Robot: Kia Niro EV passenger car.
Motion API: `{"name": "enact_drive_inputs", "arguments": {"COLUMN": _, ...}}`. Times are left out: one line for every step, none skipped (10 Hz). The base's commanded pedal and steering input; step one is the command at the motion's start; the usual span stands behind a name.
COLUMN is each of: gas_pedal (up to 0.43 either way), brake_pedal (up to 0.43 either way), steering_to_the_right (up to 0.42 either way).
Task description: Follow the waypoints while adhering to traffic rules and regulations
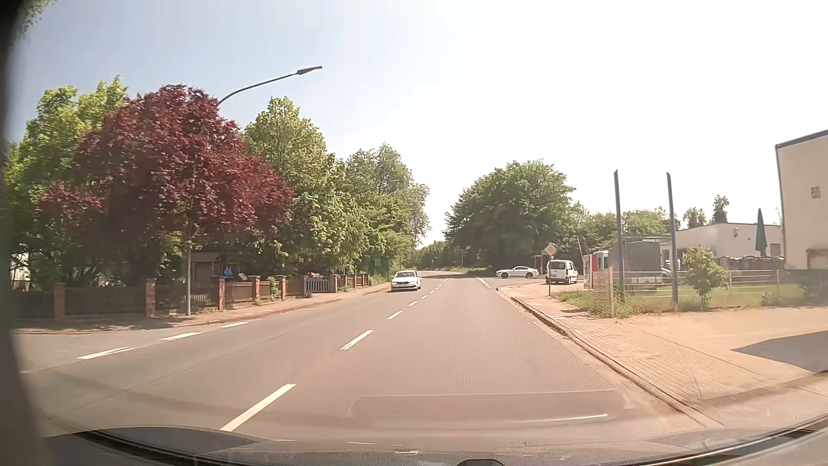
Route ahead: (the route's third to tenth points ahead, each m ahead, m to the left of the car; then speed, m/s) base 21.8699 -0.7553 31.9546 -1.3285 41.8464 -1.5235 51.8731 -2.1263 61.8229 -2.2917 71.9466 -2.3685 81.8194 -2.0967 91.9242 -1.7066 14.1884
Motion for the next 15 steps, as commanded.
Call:
{"name": "enact_drive_inputs", "arguments": {"gas_pedal": 0.197, "brake_pedal": 0.000, "steering_to_the_right": 0.009}}
{"name": "enact_drive_inputs", "arguments": {"gas_pedal": 0.197, "brake_pedal": 0.000, "steering_to_the_right": 0.008}}
{"name": "enact_drive_inputs", "arguments": {"gas_pedal": 0.220, "brake_pedal": 0.000, "steering_to_the_right": 0.005}}
{"name": "enact_drive_inputs", "arguments": {"gas_pedal": 0.220, "brake_pedal": 0.000, "steering_to_the_right": 0.004}}
{"name": "enact_drive_inputs", "arguments": {"gas_pedal": 0.220, "brake_pedal": 0.000, "steering_to_the_right": 0.005}}
{"name": "enact_drive_inputs", "arguments": {"gas_pedal": 0.220, "brake_pedal": 0.000, "steering_to_the_right": 0.005}}
{"name": "enact_drive_inputs", "arguments": {"gas_pedal": 0.220, "brake_pedal": 0.000, "steering_to_the_right": 0.004}}
{"name": "enact_drive_inputs", "arguments": {"gas_pedal": 0.220, "brake_pedal": 0.000, "steering_to_the_right": 0.004}}
{"name": "enact_drive_inputs", "arguments": {"gas_pedal": 0.209, "brake_pedal": 0.000, "steering_to_the_right": 0.004}}
{"name": "enact_drive_inputs", "arguments": {"gas_pedal": 0.209, "brake_pedal": 0.000, "steering_to_the_right": 0.004}}
{"name": "enact_drive_inputs", "arguments": {"gas_pedal": 0.209, "brake_pedal": 0.000, "steering_to_the_right": 0.004}}
{"name": "enact_drive_inputs", "arguments": {"gas_pedal": 0.209, "brake_pedal": 0.000, "steering_to_the_right": 0.004}}
{"name": "enact_drive_inputs", "arguments": {"gas_pedal": 0.209, "brake_pedal": 0.000, "steering_to_the_right": 0.004}}
{"name": "enact_drive_inputs", "arguments": {"gas_pedal": 0.189, "brake_pedal": 0.000, "steering_to_the_right": 0.004}}
{"name": "enact_drive_inputs", "arguments": {"gas_pedal": 0.150, "brake_pedal": 0.000, "steering_to_the_right": 0.004}}
